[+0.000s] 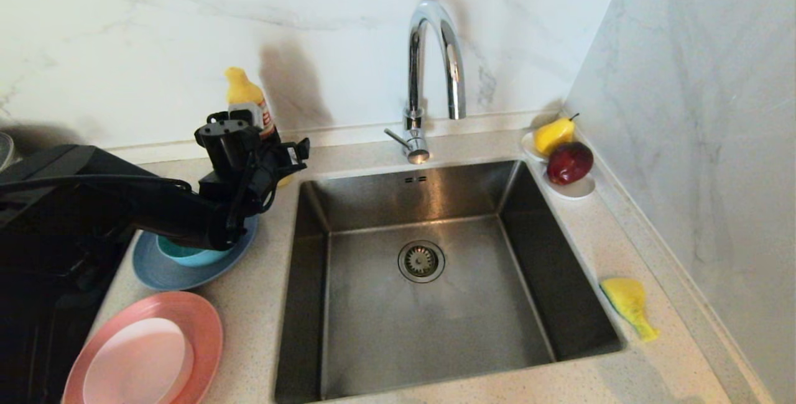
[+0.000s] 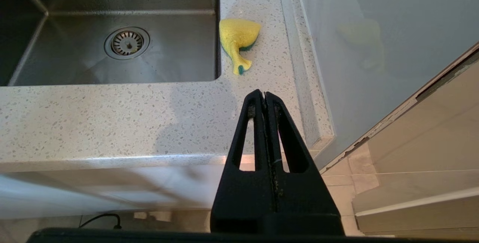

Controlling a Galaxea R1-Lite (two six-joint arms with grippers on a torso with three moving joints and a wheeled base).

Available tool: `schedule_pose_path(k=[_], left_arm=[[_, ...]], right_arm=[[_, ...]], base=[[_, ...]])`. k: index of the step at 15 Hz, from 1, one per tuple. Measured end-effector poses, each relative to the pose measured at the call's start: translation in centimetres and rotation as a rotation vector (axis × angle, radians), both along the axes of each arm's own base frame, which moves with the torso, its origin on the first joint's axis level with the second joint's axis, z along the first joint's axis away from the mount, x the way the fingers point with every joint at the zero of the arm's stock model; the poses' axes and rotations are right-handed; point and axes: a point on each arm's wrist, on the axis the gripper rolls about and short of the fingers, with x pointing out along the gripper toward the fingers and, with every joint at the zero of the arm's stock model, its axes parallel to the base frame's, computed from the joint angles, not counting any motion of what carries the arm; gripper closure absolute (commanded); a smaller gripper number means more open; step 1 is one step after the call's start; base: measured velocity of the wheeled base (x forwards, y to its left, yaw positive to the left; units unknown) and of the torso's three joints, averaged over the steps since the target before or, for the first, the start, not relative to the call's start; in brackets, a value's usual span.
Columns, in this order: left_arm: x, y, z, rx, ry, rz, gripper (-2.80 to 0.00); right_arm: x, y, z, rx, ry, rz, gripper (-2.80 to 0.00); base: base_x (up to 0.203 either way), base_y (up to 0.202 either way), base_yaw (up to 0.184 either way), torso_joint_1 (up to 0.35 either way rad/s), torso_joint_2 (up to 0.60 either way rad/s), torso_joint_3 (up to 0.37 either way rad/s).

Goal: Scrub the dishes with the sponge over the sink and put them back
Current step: Grab the dish soap

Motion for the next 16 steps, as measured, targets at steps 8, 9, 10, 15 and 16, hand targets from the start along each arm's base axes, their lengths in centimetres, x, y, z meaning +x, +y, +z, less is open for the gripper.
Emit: schedule_pose_path(k=[8,9,10,15,16], left_arm=[[0.8,0.0,-0.3,-0.006,-0.011,0.027,0.0],[0.9,-0.1,-0.4,-0.006,-0.012,0.032,0.0],[1.0,-0.1,-0.5,-0.006,-0.012,0.032,0.0],[1.2,0.0,-0.7,-0.006,-0.01,0.034,0.0],[1.2,0.0,-0.7,-0.007,-0.01,0.035,0.0]], right_arm=[[0.0,0.0,0.0,0.0,0.0,-0.001,0.0],[0.0,0.0,0.0,0.0,0.0,0.0,0.0],[0.0,0.0,0.0,0.0,0.0,0.0,0.0],[0.0,0.0,0.0,0.0,0.0,0.0,0.0],[0.0,0.0,0.0,0.0,0.0,0.0,0.0]], base=[[0.0,0.0,0.0,0.0,0.0,0.0],[0.0,0.0,0.0,0.0,0.0,0.0],[0.0,0.0,0.0,0.0,0.0,0.0],[0.0,0.0,0.0,0.0,0.0,0.0],[0.0,0.0,0.0,0.0,0.0,0.0]])
